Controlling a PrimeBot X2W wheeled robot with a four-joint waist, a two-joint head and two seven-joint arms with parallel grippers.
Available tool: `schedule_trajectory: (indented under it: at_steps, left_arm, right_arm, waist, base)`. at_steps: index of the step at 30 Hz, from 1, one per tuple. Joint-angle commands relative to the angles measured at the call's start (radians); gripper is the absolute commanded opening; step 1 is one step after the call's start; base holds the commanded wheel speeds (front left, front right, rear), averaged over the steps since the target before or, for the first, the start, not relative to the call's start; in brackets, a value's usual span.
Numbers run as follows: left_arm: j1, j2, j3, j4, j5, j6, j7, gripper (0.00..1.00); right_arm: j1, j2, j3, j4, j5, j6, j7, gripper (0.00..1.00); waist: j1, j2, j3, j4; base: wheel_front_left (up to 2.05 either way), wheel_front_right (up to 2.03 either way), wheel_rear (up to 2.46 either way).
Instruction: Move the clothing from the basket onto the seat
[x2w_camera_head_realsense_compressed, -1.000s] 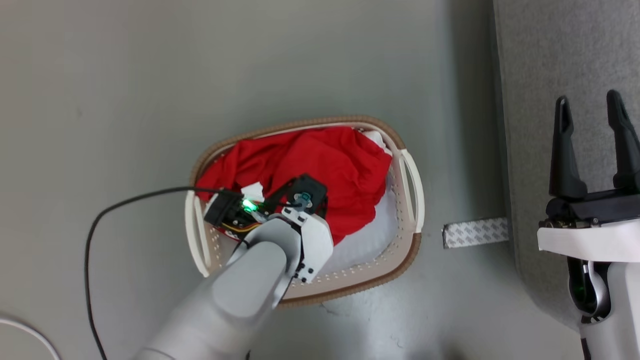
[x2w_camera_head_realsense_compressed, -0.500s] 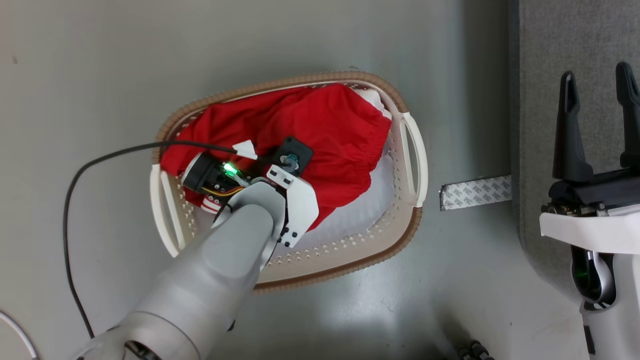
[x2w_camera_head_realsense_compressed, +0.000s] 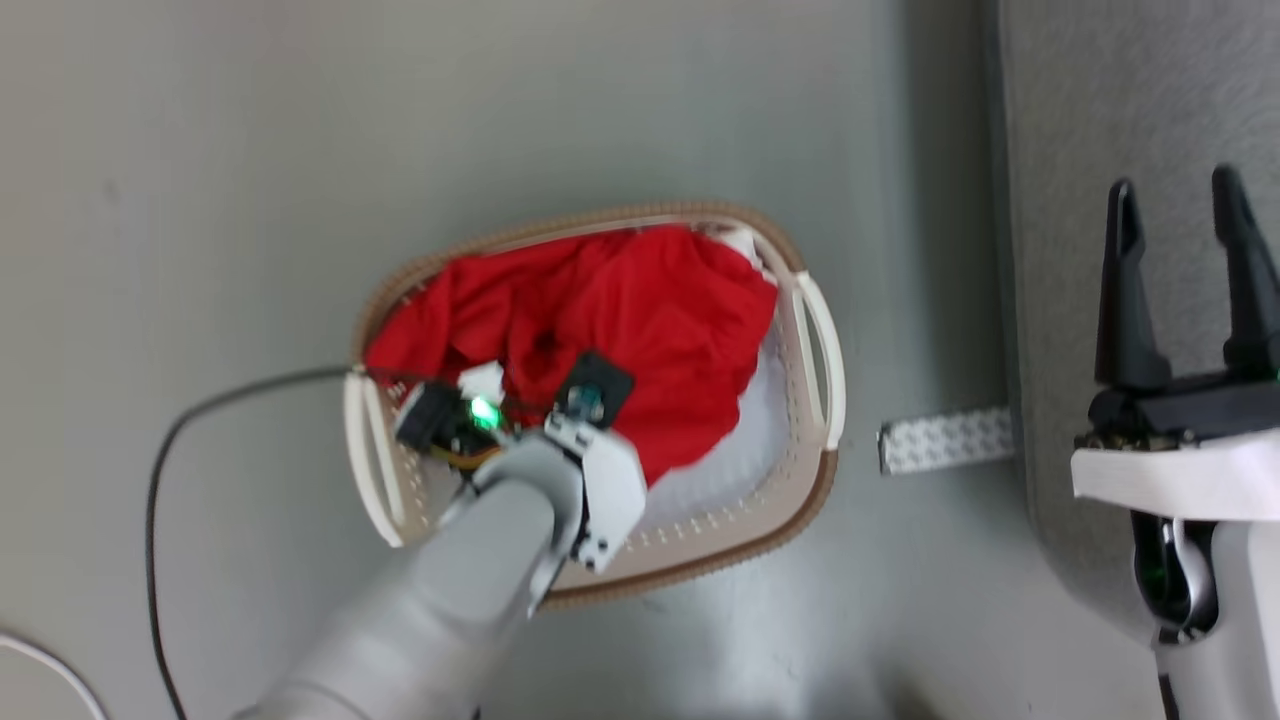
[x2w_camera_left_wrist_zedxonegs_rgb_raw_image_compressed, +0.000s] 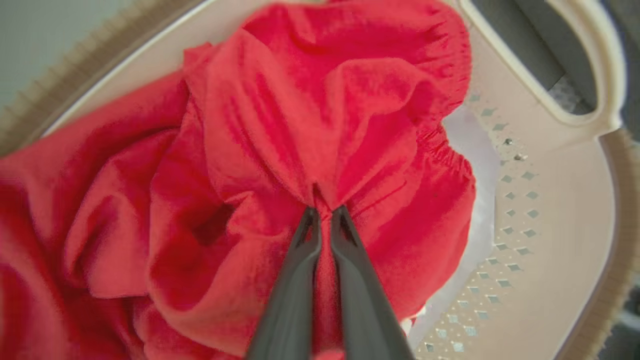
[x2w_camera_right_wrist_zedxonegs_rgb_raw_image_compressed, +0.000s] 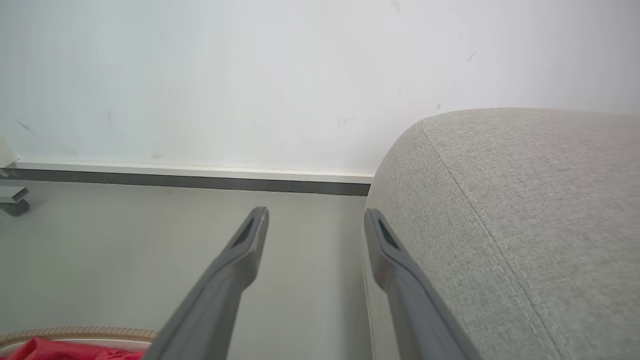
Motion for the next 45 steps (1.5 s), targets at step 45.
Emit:
schedule_trajectory:
  at_steps: [45]
  left_arm:
    - [0.556,0.384,0.202,-0.902,-0.266,0.252,0.002,0.00]
  right_arm:
    - [0.436,0.027,-0.011,0.207,-0.095,-0.002,0.000,1.00]
  waist:
    - [-0.0001,0.0000,-0.860,0.171]
  base:
    - [0.00,0.00,0.00]
